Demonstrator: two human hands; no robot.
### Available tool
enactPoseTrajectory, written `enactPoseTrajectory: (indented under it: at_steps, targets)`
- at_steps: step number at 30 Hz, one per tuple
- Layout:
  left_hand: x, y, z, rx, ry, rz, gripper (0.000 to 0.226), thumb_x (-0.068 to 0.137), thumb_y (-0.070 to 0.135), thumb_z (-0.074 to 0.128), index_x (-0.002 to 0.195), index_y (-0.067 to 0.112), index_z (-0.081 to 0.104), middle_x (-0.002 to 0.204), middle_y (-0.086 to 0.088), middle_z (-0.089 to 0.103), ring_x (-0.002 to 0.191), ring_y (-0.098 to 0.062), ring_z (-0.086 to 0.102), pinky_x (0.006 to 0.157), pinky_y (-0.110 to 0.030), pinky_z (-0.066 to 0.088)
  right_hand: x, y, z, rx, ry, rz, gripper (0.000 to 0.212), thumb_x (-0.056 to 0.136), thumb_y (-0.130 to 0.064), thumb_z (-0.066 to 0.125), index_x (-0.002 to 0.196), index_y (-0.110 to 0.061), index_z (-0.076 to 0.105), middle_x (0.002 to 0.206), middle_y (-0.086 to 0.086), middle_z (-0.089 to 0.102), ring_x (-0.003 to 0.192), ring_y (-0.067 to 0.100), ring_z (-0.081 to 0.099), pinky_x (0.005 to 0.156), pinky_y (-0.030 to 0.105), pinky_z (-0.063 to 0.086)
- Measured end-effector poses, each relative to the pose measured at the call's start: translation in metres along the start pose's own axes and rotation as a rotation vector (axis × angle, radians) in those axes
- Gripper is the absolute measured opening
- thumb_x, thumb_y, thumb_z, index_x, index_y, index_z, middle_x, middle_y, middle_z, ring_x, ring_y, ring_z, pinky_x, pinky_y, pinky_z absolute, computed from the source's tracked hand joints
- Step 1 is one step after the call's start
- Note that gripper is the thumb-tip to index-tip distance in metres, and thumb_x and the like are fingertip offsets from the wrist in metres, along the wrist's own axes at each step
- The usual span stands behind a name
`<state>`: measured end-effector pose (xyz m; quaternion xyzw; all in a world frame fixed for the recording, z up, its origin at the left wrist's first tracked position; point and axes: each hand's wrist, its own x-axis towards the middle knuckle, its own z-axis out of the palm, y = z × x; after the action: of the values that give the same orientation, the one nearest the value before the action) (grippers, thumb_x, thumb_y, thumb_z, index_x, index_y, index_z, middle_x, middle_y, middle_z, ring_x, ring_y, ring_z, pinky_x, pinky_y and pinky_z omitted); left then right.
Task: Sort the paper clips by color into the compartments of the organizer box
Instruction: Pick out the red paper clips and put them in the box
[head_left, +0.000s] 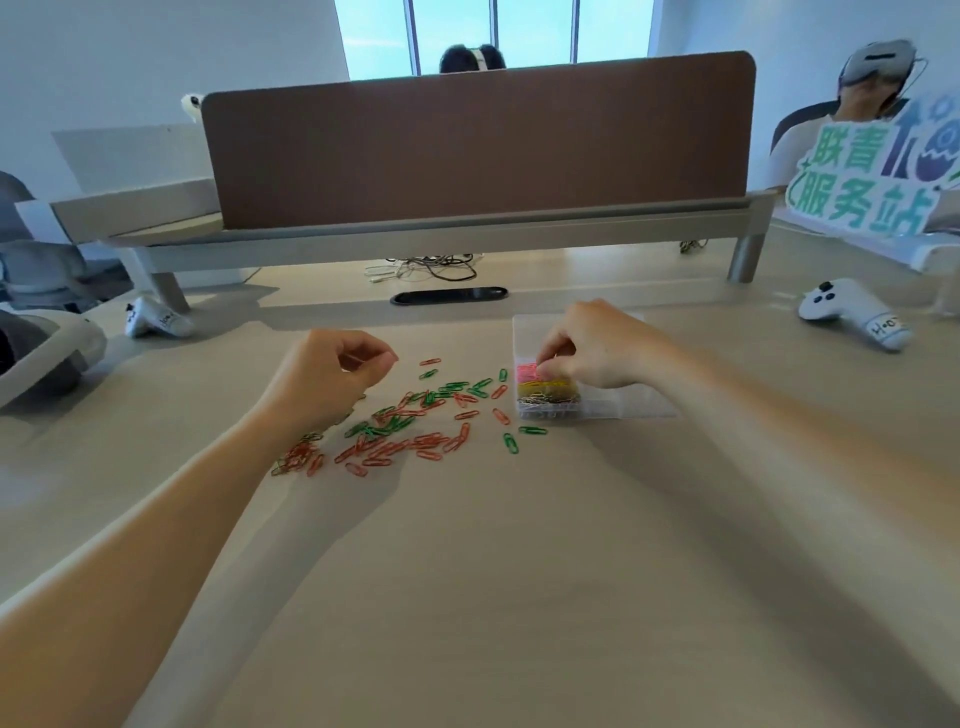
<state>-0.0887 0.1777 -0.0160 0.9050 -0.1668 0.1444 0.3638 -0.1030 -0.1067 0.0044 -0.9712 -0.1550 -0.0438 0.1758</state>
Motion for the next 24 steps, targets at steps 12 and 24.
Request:
enactPoseTrajectory:
  at_steps: [12, 24]
  targets:
    - [0.003, -0.022, -0.007, 0.275, -0.169, -0.111, 0.013, 0.086, 0.032, 0.067, 0.092, 0.023, 0.074, 0.088, 0.012, 0.066, 0.081, 0.0, 0.057, 0.078, -0.023, 0.045, 0.046, -0.049, 0.031, 0.016, -0.096, -0.063, 0.016, 0.085, -0.028, 0.073, 0.094, -0.016, 0.076, 0.086, -0.005, 0.072, 0.078, 0.007, 0.065, 0.072, 0.025, 0.054]
    - [0.049, -0.01, 0.026, 0.237, -0.364, -0.027, 0.017, 0.083, 0.031, 0.07, 0.096, 0.021, 0.074, 0.093, 0.005, 0.071, 0.087, -0.008, 0.064, 0.08, -0.025, 0.053, 0.071, -0.046, 0.044, 0.021, -0.21, -0.074, 0.009, 0.087, -0.027, 0.07, 0.078, -0.027, 0.066, 0.078, -0.011, 0.064, 0.075, 0.009, 0.061, 0.062, 0.023, 0.046]
